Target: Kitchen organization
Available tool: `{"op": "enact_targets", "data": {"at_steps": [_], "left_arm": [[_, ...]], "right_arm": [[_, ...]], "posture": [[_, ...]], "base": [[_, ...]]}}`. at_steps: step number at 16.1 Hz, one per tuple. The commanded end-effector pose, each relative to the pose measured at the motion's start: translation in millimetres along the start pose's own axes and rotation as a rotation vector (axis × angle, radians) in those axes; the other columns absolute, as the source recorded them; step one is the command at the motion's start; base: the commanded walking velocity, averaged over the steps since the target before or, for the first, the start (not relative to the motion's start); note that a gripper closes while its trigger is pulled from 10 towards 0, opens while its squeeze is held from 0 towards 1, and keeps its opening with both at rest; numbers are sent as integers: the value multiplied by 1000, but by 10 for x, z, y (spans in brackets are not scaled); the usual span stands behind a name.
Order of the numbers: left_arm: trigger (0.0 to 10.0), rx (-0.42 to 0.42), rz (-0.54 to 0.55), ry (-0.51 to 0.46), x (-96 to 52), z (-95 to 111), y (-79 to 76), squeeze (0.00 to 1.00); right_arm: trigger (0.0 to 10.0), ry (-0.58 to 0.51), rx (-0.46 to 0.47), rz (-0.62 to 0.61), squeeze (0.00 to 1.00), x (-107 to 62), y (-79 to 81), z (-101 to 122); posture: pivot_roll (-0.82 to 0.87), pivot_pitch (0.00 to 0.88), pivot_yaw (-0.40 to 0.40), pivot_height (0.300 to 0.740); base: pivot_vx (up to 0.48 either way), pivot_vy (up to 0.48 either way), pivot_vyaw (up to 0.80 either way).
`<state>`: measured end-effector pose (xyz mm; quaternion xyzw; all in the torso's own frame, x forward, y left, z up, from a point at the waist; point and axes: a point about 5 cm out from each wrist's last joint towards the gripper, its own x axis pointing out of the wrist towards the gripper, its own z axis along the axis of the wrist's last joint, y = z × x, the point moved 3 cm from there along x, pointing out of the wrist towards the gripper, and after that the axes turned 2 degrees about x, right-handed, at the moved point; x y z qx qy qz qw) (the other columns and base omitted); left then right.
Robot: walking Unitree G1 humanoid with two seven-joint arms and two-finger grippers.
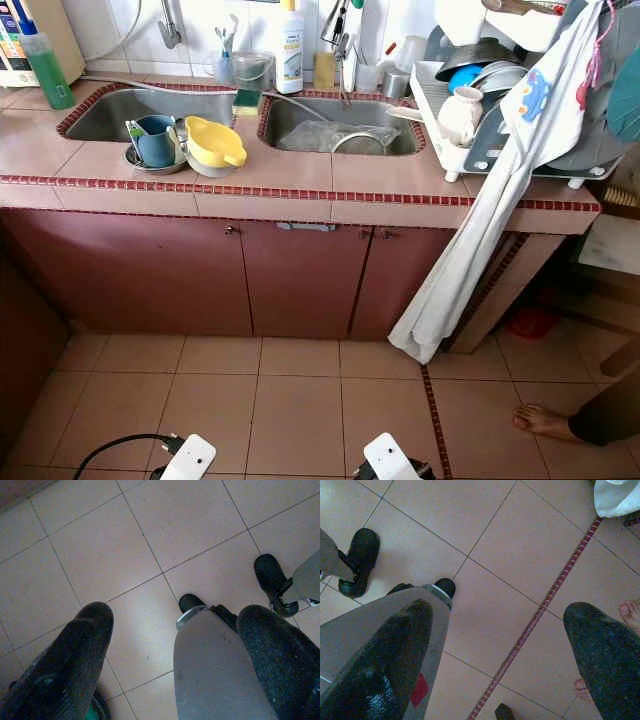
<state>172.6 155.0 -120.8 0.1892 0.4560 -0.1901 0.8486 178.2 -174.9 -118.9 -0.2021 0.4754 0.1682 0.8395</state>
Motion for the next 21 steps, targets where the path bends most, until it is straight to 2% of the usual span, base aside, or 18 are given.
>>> {"op": "enact_targets", "data": {"at_steps": [1, 5, 6, 7, 8, 16, 19, 21], "left_arm": [[10000, -307, 14, 29, -11, -92, 16, 0], [10000, -307, 14, 29, -11, -92, 16, 0], [10000, -307, 50, -13, -1, -2, 79, 0], [10000, -289, 85, -52, 6, 85, 123, 0], [10000, -287, 90, -61, 9, 107, 122, 0], [10000, -328, 100, -92, 10, 158, 148, 0], [10000, -351, 117, -190, 16, 393, 264, 0], [10000, -347, 146, -278, 0, 611, 409, 0]], "right_arm": [[10000, 81, 138, -38, 0, -52, 23, -293], [10000, 81, 138, -38, 0, -52, 23, -293], [10000, 47, 181, -47, 0, -42, -35, -214], [10000, -11, 237, -54, 0, -30, -109, -83], [10000, -21, 248, -57, 0, -30, -125, -67], [10000, -20, 282, -55, 0, -36, -90, -106], [10000, -88, 298, -77, 0, -21, -170, 68], [10000, -204, 304, -79, 0, -19, -288, 358]], "posture": [[-159, 0, 28, 740], [-159, 0, 28, 740], [-117, 0, -5, 740], [-116, 0, -6, 740], [-114, 0, -7, 740], [-96, 0, -15, 740], [-97, 0, -17, 740], [-98, 0, -20, 740]], "base": [[0, 0, 0], [0, 0, 0], [0, 0, 0], [0, 0, 0], [0, 0, 0], [0, 0, 0], [0, 0, 0], [0, 0, 0]]}}
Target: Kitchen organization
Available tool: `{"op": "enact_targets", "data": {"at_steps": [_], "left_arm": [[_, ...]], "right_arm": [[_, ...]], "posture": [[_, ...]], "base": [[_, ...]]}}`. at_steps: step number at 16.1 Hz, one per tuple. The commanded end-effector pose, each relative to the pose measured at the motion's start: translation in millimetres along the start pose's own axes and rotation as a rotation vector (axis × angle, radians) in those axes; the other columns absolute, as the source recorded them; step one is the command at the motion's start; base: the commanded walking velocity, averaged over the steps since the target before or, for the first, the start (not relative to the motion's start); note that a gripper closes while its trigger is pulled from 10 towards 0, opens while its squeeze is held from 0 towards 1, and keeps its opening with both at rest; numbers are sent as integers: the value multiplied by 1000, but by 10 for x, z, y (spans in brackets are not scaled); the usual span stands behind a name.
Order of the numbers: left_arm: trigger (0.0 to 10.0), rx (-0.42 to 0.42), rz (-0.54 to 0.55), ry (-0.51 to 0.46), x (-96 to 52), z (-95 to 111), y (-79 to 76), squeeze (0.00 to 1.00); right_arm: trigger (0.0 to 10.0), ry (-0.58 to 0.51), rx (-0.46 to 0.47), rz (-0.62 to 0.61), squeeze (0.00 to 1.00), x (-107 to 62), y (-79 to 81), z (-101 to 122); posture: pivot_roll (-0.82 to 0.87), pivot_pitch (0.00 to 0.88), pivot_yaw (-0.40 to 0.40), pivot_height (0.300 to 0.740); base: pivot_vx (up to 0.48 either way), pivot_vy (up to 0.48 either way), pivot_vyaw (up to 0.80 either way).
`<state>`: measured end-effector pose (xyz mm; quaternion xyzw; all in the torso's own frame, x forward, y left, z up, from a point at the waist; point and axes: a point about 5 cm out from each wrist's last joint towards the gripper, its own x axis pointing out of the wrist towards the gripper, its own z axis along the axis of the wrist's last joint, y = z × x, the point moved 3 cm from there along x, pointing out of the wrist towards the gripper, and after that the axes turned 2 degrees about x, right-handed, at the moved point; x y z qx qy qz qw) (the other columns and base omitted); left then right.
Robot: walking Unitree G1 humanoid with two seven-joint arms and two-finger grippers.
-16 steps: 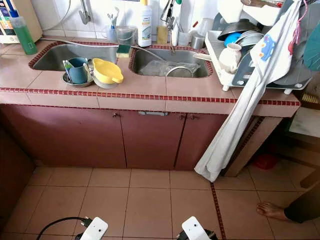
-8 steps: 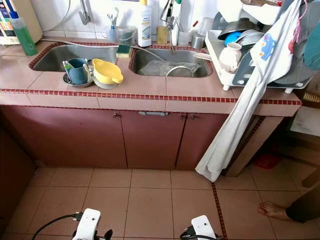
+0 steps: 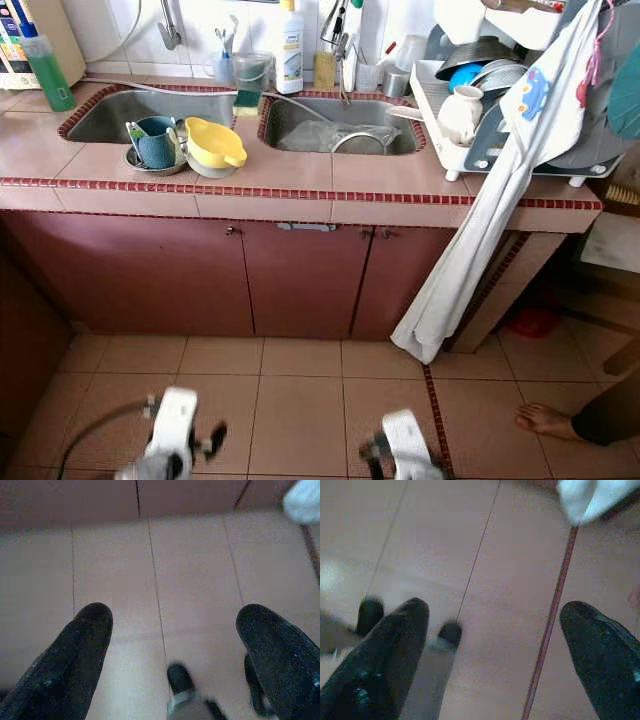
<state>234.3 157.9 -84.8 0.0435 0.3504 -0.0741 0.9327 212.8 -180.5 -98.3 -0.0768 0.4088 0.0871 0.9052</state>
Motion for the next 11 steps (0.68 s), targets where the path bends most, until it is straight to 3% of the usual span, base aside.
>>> {"op": "enact_targets", "data": {"at_steps": [1, 5, 8, 9, 11], "left_arm": [[10000, -8, 16, -58, 23, 145, 61, 0], [10000, -75, 22, -231, 53, 535, 112, 0], [10000, 7, -13, -363, 9, 767, 51, 0], [10000, -35, -6, -397, -5, 855, 116, 0], [10000, 0, 3, -482, -57, 1067, 197, 0]], "right_arm": [[10000, -85, 14, 4, 0, 24, -39, 211], [10000, -296, -26, 4, 0, 32, -71, 712], [10000, -460, -20, 48, 0, -26, 11, 984], [10000, -507, -19, 55, 0, -46, 17, 1092], [10000, -602, -44, 56, 0, -97, 6, 1340]], "posture": [[-100, 0, -19, 740], [-107, 0, -20, 740], [-111, 3, -22, 740], [-112, 7, -23, 740], [-111, 9, -23, 740]], "base": [[0, 0, 0], [0, 0, 0], [0, 0, 0], [0, 0, 0], [0, 0, 0]]}}
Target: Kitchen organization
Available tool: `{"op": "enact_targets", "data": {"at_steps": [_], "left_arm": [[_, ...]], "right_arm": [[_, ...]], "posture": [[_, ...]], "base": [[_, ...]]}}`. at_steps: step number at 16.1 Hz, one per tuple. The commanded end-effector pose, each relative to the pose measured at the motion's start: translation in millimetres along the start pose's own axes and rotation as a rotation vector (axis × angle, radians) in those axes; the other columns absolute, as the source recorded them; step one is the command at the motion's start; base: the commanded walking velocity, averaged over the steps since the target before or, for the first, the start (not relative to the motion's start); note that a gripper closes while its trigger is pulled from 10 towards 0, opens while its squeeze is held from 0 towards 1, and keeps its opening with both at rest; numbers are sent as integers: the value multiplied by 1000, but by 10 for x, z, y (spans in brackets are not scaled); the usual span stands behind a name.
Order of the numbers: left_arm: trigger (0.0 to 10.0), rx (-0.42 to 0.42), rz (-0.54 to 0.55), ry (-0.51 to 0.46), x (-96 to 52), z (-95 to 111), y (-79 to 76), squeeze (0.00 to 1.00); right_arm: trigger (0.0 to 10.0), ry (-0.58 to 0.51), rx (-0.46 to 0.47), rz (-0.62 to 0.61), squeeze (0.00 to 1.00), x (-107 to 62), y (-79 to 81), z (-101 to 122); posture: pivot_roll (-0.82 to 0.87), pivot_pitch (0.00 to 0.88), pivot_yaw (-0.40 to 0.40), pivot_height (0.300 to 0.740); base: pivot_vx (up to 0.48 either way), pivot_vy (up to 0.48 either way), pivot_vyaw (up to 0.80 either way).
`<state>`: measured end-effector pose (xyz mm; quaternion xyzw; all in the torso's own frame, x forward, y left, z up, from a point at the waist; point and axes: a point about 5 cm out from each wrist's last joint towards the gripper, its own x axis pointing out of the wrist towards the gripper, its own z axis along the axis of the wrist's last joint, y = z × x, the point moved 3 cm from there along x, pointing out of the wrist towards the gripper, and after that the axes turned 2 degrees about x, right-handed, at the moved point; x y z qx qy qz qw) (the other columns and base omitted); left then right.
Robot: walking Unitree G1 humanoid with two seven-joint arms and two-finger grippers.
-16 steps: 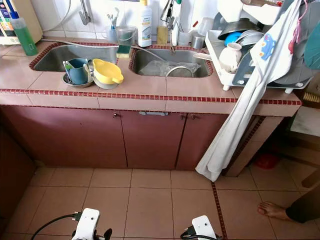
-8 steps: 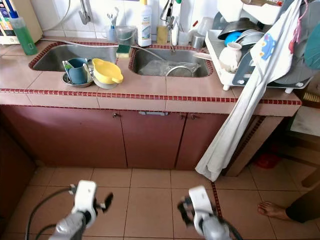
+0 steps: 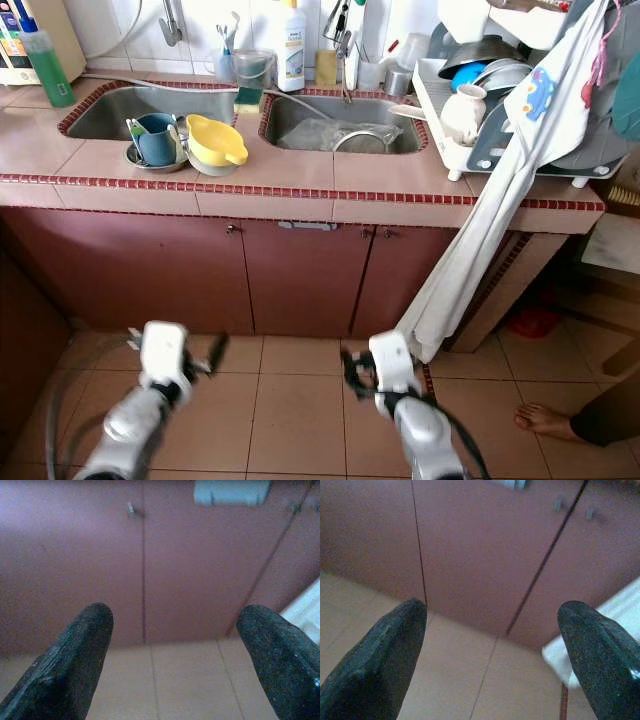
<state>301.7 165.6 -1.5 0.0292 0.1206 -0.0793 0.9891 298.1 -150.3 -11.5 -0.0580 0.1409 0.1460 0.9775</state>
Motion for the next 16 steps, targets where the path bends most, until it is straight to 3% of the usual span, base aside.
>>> {"op": "enact_targets", "data": {"at_steps": [1, 2, 4, 5, 7, 8, 9, 12, 16], "left_arm": [[10000, 36, -10, -67, 37, 165, 6, 0], [10000, 83, -8, -171, 56, 413, 28, 0], [10000, 79, 24, -263, 50, 640, 68, 0], [10000, 71, 51, -296, 25, 708, 86, 0], [10000, 58, 60, -328, -42, 786, 68, 0], [10000, -40, 51, -352, -143, 920, -30, 0], [10000, -72, 43, -347, -156, 985, -99, 0], [10000, -45, 17, -394, -154, 1132, -183, 0], [10000, -39, -14, -414, -191, 1243, -171, 0]], "right_arm": [[10000, -99, -13, -6, 0, 84, -69, 264], [10000, -185, -48, 8, 0, 149, -95, 508], [10000, -273, -93, 12, 0, 173, -116, 734], [10000, -312, -71, 1, 0, 173, -121, 824], [10000, -370, -42, -1, 0, 144, -100, 933], [10000, -438, 23, 10, 0, 59, -54, 1050], [10000, -460, 57, 23, 0, 19, -19, 1094], [10000, -522, 48, 43, 0, -11, 64, 1286], [10000, -567, 35, 48, 0, -54, 17, 1469]], "posture": [[-106, 10, -24, 740], [-103, 8, -27, 740], [-94, 3, -32, 740], [-92, 1, -34, 740], [-90, 0, -34, 740], [-77, 2, -39, 740], [-72, 3, -41, 740], [-80, 0, -34, 740], [-86, 0, -29, 740]], "base": [[0, 0, 0], [0, 0, 0], [0, 0, 0], [0, 0, 0], [0, 0, 0], [0, 0, 0], [0, 0, 0], [0, 0, 0], [0, 0, 0]]}}
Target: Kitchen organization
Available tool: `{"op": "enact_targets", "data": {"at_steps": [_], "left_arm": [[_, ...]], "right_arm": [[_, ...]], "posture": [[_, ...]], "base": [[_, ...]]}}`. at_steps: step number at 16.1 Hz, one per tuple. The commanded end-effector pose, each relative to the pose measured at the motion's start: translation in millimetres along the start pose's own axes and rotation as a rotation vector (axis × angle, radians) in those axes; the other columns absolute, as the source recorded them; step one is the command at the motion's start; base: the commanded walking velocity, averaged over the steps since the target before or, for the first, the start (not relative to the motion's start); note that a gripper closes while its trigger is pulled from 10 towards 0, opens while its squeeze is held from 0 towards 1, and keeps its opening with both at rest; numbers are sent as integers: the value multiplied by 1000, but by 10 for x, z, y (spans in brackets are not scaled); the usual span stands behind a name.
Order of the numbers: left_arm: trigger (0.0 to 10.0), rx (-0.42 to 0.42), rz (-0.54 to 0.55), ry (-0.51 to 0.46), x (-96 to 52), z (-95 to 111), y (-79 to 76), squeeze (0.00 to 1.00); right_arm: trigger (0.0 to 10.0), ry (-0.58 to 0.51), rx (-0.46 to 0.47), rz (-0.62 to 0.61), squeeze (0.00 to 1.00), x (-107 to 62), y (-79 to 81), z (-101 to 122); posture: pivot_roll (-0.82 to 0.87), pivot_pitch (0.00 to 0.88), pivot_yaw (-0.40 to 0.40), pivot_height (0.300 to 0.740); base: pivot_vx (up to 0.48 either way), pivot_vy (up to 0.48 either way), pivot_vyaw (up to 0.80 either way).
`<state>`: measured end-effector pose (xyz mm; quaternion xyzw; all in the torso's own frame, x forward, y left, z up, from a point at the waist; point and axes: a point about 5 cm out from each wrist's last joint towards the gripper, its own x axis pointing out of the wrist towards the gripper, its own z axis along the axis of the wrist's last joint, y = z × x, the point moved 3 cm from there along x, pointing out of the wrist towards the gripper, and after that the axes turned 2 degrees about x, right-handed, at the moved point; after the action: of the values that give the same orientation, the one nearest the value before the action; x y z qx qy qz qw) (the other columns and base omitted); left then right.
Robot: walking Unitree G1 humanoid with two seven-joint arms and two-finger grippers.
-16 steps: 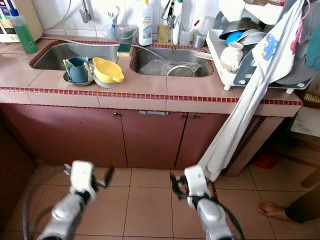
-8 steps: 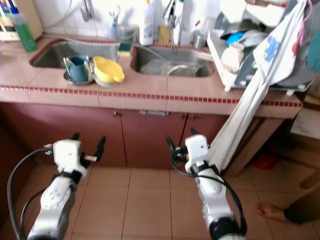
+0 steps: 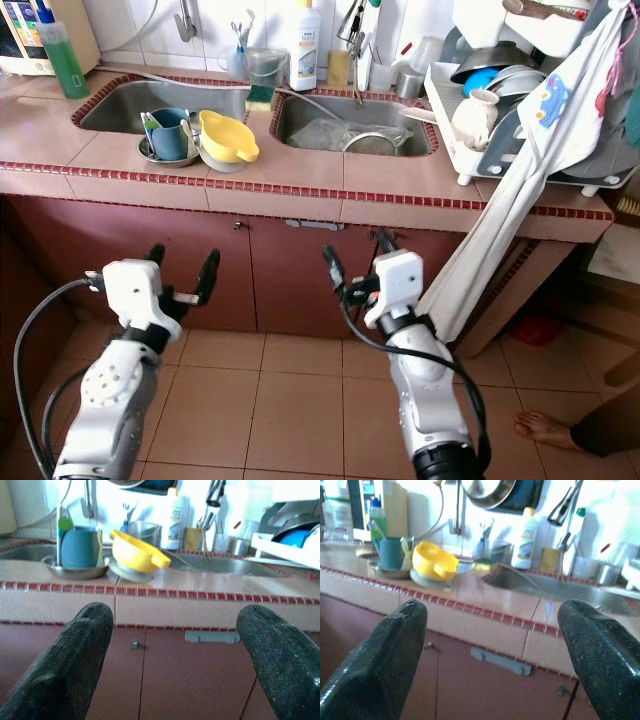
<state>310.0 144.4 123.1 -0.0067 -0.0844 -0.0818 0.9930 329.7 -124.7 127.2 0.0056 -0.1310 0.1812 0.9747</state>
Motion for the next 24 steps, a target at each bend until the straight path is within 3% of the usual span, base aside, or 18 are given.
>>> {"op": "enact_targets", "data": {"at_steps": [1, 8, 13, 24], "left_arm": [[10000, -2, -13, 5, -3, 20, -17, 0], [10000, 41, -21, 16, 28, 96, 70, 0], [10000, 27, -26, 22, 11, 102, 38, 0], [10000, 28, -25, 38, -1, 106, 22, 0]], "right_arm": [[10000, -8, -3, -12, 0, 1, -49, 49], [10000, 17, -18, -10, 0, -48, -66, 62], [10000, 35, -13, 6, 0, -53, -41, 50], [10000, 41, -12, 37, 0, -51, 11, 79]], "posture": [[-88, 0, -27, 740], [-88, 0, -27, 740], [-84, 0, -40, 740], [-88, 0, -46, 740]], "base": [[0, 0, 0], [0, 0, 0], [0, 0, 0], [275, 0, 0]]}}
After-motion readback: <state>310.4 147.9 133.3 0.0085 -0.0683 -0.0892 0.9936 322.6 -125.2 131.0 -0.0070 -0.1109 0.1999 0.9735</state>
